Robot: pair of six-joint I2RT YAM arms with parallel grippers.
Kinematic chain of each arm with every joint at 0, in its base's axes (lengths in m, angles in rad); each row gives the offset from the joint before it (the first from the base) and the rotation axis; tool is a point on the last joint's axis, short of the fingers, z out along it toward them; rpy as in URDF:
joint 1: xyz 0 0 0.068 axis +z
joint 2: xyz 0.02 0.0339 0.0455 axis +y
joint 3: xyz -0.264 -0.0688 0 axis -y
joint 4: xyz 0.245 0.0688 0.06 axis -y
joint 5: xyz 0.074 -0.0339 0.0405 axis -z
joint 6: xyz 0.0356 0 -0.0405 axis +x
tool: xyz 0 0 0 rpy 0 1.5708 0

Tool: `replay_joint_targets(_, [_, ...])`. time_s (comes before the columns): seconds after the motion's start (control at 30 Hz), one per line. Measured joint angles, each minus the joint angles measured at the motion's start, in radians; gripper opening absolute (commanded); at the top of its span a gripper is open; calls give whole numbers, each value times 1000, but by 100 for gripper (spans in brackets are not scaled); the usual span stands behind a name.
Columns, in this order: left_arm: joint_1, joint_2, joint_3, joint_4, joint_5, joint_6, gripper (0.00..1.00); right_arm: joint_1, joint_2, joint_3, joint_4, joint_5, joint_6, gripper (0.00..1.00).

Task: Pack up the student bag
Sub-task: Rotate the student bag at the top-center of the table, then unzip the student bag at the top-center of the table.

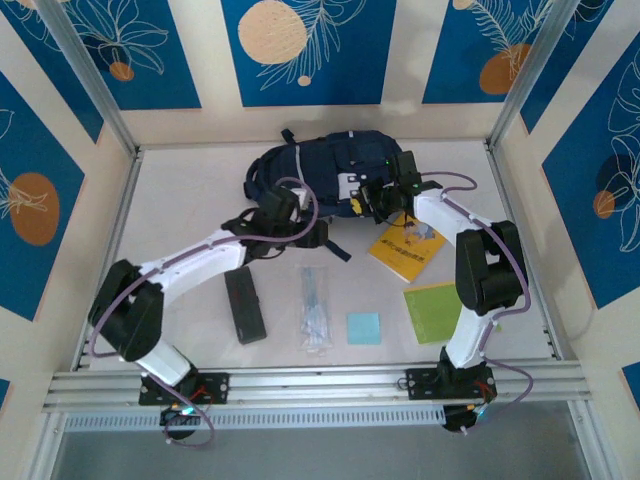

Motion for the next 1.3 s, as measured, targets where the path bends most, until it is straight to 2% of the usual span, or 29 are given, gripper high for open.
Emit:
replay_joint_targets(0.17, [-32, 126, 6, 137, -68, 8, 69, 1, -1, -6, 24, -7, 62, 0])
replay_joint_targets(0.4, [-36, 276, 73, 230, -140, 45, 63, 3, -18, -53, 69, -25, 149, 0])
replay_joint_targets(0.67, [-38, 340, 172, 279, -252, 102, 39, 22, -54, -97, 140, -38, 219, 0])
replay_joint_targets(0.7, [-38, 349, 183, 278, -259, 112, 34, 23, -57, -106, 152, -39, 226, 0])
replay_joint_targets(0.83, [-40, 395, 230, 267, -294, 147, 2, 13, -59, -132, 178, -37, 244, 0])
replay_joint_targets(0.9, [-40, 406, 234, 259, -298, 169, 0, 4, -58, -137, 182, -40, 243, 0])
replay_joint_targets(1.1, [-26, 389, 211, 246, -248, 195, 0, -29, -59, -137, 176, -72, 179, 0])
replay_joint_targets(1.2, [11, 332, 147, 213, -139, 204, 0, -53, -58, -136, 155, -96, 109, 0])
replay_joint_targets(1.3, [77, 275, 127, 113, -13, 216, 0, -83, -55, -106, 90, -112, -1, 0])
